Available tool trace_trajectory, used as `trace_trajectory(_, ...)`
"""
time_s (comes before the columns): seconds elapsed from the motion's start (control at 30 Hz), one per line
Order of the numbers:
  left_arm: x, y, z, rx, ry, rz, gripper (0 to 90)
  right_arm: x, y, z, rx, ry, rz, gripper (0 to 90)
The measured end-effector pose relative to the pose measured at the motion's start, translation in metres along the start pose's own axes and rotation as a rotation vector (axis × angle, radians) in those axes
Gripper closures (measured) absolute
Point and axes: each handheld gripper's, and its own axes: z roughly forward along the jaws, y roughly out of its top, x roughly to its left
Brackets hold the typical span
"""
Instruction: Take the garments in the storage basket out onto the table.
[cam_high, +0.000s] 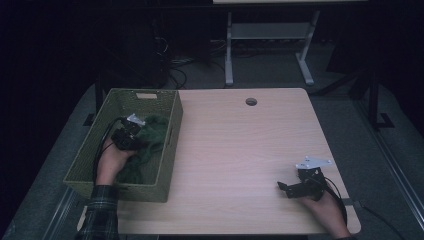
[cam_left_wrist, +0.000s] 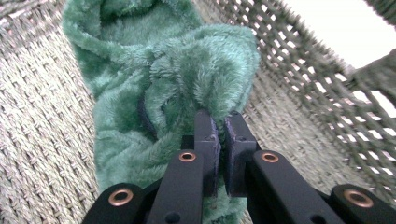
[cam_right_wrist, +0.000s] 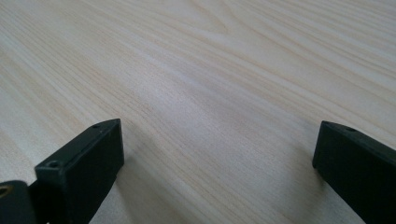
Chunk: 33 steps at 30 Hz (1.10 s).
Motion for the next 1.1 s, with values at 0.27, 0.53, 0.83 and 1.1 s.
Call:
trace_trajectory(0.27, 0.002, 0.002, -0.022, -0.057, -0.005, -0.028, 86.4, 0.000, 0.000, 0.000, 0.000, 0.000, -0.001, 1.7)
trace_trajectory(0.53, 0.006, 0.004, -0.046, -0.117, -0.003, -0.049, 86.9, 0.000, 0.000, 0.000, -0.001, 0.000, -0.001, 1.7)
trace_trajectory(0.83, 0.009, 0.012, -0.070, -0.160, -0.005, -0.051, 87.0, 0.000, 0.000, 0.000, -0.001, 0.000, -0.002, 1.7)
trace_trajectory(1.1, 0.005, 0.022, -0.098, -0.225, -0.011, -0.039, 87.0, 0.000, 0.000, 0.000, -0.001, 0.000, -0.001, 1.7)
